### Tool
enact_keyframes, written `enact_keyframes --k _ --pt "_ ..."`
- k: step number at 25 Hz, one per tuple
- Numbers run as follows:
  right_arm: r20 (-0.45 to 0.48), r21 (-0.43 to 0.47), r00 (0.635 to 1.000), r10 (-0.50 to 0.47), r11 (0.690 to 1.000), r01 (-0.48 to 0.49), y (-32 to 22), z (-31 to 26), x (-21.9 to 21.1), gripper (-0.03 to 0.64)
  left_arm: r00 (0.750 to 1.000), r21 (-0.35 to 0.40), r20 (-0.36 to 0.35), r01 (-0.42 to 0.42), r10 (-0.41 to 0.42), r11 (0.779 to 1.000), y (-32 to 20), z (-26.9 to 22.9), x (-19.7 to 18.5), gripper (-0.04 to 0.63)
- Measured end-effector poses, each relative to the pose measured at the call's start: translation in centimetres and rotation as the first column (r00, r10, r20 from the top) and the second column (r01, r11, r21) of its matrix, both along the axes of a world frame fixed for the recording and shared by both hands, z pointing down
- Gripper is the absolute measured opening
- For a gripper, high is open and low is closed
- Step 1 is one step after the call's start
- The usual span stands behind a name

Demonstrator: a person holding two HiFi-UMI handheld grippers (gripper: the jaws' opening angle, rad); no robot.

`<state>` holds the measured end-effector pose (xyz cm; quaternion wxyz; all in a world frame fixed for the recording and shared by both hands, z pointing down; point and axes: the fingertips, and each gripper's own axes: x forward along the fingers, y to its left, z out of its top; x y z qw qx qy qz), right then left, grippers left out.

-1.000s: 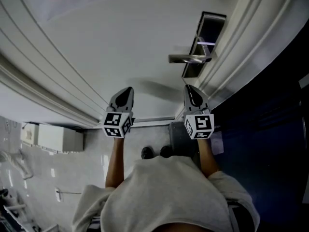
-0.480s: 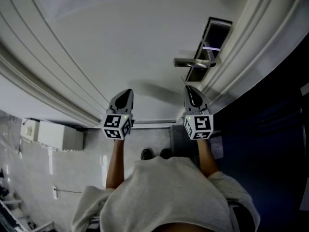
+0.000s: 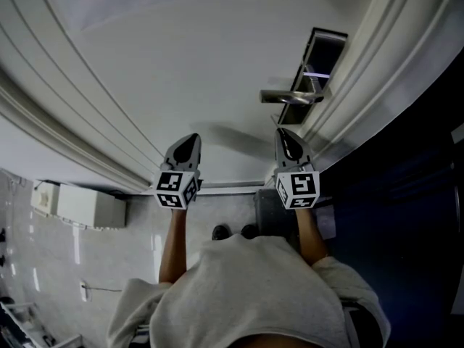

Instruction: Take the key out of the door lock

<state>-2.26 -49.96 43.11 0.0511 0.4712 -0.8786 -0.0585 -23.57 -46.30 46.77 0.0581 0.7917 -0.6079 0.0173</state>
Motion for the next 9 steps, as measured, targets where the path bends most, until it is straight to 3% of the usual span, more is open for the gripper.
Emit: enact_keyframes --k 9 --pt "0.004 0.003 1.000 0.000 1.000 0.000 -0.35 0.06 -0.32 0.029 1.000 0.001 0.010 -0.028 0.028 1.000 -0.60 -0.10 0.69 0.017"
